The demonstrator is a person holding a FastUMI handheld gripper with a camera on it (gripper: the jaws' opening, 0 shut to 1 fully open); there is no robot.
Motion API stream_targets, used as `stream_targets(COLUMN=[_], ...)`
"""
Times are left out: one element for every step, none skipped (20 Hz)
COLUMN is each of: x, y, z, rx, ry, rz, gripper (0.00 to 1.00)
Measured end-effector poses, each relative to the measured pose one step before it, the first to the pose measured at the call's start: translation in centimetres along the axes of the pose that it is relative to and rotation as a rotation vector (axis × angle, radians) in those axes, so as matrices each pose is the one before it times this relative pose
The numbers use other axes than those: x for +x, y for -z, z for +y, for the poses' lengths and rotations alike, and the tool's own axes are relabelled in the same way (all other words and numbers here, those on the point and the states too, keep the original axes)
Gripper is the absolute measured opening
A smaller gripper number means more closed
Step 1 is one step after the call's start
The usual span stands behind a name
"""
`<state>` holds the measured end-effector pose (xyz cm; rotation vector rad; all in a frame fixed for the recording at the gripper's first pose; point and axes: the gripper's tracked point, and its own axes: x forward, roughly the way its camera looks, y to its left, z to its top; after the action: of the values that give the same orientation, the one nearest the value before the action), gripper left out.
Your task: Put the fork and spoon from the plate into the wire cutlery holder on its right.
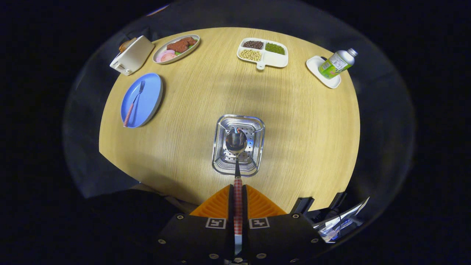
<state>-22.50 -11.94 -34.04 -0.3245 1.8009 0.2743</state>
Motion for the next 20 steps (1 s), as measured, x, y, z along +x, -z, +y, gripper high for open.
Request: stream_targets(x=[0.552,0.416,0.336,0.316,0.188,-0.184,0.272,-0.15,-0.121,-0.117,-0.297,-0.415,-0.494,-0.367,-0.679,-0.483,-0.443,-0.402,-0.42,-0.275], y=[-0.19,-0.298,-0.272,-0.456,-0.243,-0.25,-0.69,-0.5,-0.172,-0.28,-0.276,-0.604,-0.832,-0.886,-0.665,-0.79,-0.625,-0.723,-0.604,-0.743], z=[-0.072,-0.07,0.025,0.106,0.286,0.201,0.089,-0.278,-0.105,0.094,0.408,0.562,0.525,0.578,0.692,0.951,0.933,1.068,1.03,1.039], rx=[0.01433,0.01085,0.01459,0.01253,0.02023,0.0178,0.01387,0.01038,0.01823,0.01938,0.02198,0.01947,0.01402,0.00448,0.00607,0.00645,0.0062,0.00817,0.00661,0.00316], ry=[-0.00187,0.00024,-0.00309,-0.0114,-0.01192,-0.01211,-0.01047,0.01525,0.00867,-0.00017,-0.00609,-0.01359,-0.00751,-0.00258,-0.00244,-0.01258,-0.01221,-0.01622,-0.00953,-0.00702], rz=[0.01688,0.01556,0.01398,0.00822,0.01001,0.01053,-0.02123,-0.01476,-0.02105,-0.02525,-0.0321,-0.04618,-0.05592,-0.05958,-0.05644,-0.05545,-0.05199,-0.05159,-0.04917,-0.04892], gripper=[0.08,0.08,0.09,0.09,0.09,0.1,0.11,0.12,0.13,0.13,0.14,0.15,0.19,0.21,0.3,0.32,0.42,0.47,0.56,0.65])
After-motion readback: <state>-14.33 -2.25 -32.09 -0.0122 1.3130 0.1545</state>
